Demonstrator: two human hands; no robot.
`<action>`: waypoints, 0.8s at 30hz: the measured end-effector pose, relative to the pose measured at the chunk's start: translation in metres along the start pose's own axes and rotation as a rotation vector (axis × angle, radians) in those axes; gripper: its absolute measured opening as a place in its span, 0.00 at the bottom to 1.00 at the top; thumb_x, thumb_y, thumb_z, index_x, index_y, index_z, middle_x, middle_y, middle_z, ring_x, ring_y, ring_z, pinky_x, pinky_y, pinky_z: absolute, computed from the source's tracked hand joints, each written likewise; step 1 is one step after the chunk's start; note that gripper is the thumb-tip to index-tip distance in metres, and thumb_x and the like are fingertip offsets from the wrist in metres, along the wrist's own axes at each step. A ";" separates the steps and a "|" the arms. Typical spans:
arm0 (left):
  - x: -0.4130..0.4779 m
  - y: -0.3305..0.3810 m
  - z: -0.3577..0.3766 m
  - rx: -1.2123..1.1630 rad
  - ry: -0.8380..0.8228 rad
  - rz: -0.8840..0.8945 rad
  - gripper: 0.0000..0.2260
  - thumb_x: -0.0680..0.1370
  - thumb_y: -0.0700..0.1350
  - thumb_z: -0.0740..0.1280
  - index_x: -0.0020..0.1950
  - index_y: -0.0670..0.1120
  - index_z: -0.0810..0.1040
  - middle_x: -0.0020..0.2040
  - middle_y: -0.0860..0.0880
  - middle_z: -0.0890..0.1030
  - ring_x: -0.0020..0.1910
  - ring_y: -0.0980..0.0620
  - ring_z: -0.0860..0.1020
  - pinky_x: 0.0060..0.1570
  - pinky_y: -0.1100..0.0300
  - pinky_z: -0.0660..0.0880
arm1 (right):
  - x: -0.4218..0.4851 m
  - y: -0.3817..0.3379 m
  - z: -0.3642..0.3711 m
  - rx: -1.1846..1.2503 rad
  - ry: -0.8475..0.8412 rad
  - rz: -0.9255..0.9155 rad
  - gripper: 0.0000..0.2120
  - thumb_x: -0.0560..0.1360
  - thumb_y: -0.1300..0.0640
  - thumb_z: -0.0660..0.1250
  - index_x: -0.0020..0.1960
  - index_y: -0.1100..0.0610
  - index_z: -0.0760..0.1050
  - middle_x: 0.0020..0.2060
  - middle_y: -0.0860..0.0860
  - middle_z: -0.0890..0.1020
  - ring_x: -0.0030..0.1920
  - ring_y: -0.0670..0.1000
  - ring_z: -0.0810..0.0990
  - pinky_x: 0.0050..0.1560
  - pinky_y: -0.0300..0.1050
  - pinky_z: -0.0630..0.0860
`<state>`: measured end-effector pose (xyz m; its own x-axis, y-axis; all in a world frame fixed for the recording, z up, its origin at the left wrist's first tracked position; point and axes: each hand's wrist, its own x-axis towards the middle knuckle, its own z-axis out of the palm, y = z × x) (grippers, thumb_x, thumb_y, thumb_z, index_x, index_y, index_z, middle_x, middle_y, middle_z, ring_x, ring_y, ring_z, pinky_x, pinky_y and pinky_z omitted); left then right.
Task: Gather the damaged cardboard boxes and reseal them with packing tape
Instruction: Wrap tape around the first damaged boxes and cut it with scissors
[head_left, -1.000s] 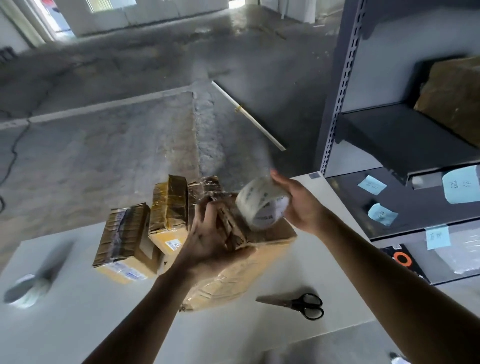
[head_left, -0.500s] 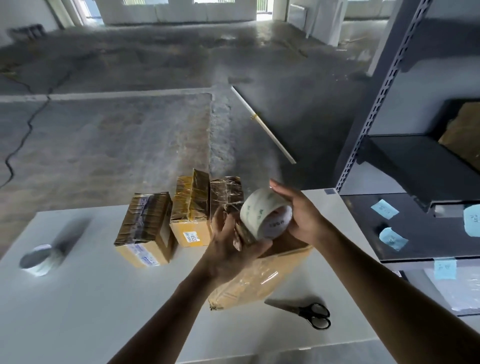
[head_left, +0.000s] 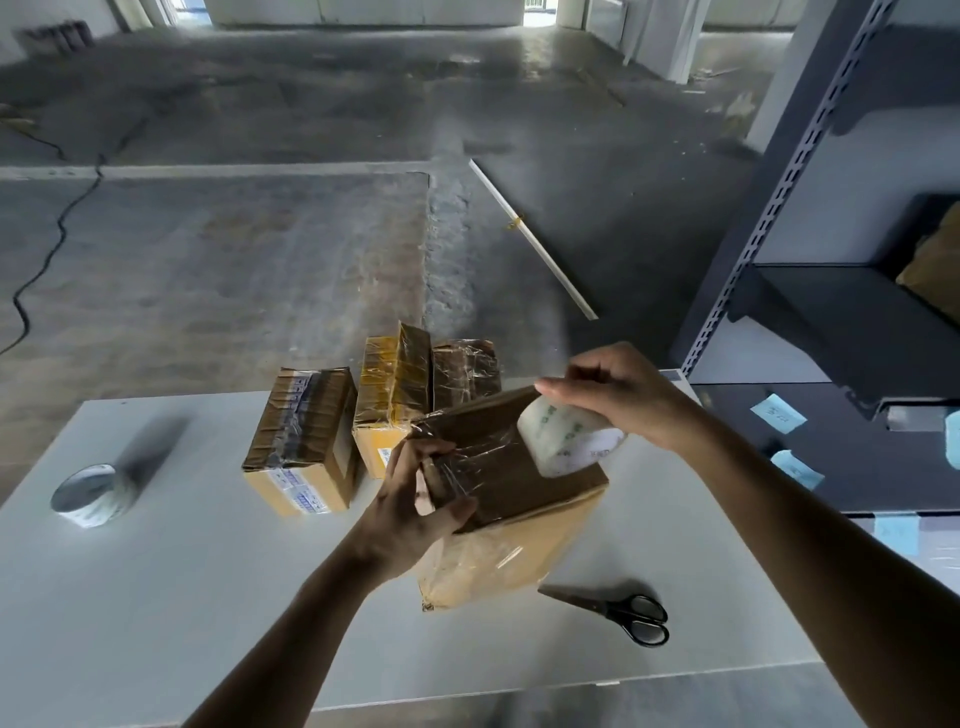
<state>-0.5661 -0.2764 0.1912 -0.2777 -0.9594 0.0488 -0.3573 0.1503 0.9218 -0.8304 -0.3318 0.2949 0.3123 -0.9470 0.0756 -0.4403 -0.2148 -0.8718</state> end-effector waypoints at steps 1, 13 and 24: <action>-0.001 -0.001 -0.002 -0.010 -0.010 -0.006 0.25 0.68 0.62 0.71 0.62 0.64 0.66 0.67 0.53 0.67 0.67 0.53 0.70 0.57 0.54 0.79 | 0.001 -0.003 -0.003 -0.083 -0.013 -0.022 0.27 0.71 0.40 0.74 0.30 0.62 0.71 0.25 0.50 0.67 0.28 0.45 0.66 0.31 0.42 0.59; -0.012 0.007 -0.007 -0.009 -0.015 -0.057 0.20 0.73 0.63 0.67 0.60 0.57 0.68 0.65 0.54 0.70 0.63 0.58 0.73 0.49 0.64 0.79 | 0.000 0.005 -0.031 -0.459 0.022 0.070 0.24 0.70 0.42 0.75 0.30 0.60 0.73 0.23 0.50 0.69 0.27 0.46 0.67 0.32 0.44 0.64; -0.026 0.004 -0.012 -0.136 -0.023 -0.137 0.17 0.76 0.46 0.69 0.62 0.50 0.68 0.64 0.54 0.71 0.61 0.56 0.74 0.48 0.62 0.80 | 0.006 0.044 -0.054 -0.602 -0.051 0.149 0.28 0.69 0.37 0.73 0.31 0.61 0.70 0.24 0.52 0.69 0.28 0.49 0.69 0.34 0.45 0.67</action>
<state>-0.5497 -0.2541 0.1977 -0.2561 -0.9626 -0.0881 -0.2699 -0.0162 0.9627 -0.8939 -0.3596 0.2832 0.2441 -0.9678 -0.0621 -0.8751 -0.1922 -0.4441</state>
